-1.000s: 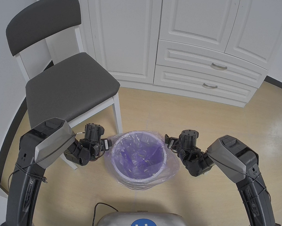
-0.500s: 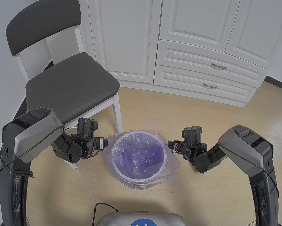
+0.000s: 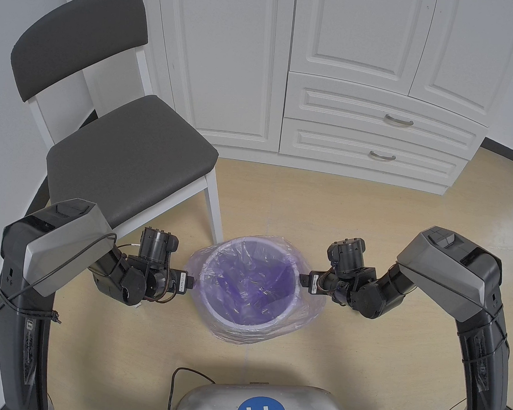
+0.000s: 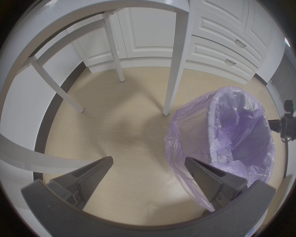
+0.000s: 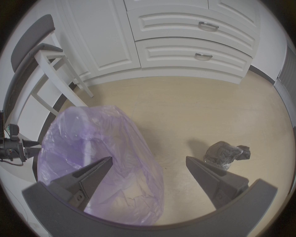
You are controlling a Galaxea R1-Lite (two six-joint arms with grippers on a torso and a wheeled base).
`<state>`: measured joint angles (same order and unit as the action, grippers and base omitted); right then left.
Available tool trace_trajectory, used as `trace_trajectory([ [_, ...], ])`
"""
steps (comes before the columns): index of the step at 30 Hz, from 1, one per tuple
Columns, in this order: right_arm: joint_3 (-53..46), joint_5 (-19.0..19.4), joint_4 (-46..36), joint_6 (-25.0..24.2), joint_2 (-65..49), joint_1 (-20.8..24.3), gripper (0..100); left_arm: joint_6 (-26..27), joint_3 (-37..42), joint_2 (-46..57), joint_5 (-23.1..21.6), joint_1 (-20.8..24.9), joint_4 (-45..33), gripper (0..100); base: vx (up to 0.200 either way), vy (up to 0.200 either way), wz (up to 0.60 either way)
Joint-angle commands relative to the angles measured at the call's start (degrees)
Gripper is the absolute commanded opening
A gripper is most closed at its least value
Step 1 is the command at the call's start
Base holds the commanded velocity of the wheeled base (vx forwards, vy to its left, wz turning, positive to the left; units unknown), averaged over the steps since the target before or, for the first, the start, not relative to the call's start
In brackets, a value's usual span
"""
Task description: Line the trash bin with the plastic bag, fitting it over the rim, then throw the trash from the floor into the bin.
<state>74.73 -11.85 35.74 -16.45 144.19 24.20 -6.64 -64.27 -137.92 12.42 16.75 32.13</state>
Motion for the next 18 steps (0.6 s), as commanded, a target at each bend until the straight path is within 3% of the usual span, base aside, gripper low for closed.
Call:
trace_trajectory([
  [1,0.8,0.1,-0.4,0.0,2.9,-0.1,100,0.0,-0.1,-0.9,0.0,0.0,0.0,100,0.0,0.0,0.0],
  [18,5.9,-0.8,-3.9,0.3,7.2,-1.4,100,0.0,-0.2,-1.9,0.1,0.0,0.2,100,0.0,0.0,0.0],
])
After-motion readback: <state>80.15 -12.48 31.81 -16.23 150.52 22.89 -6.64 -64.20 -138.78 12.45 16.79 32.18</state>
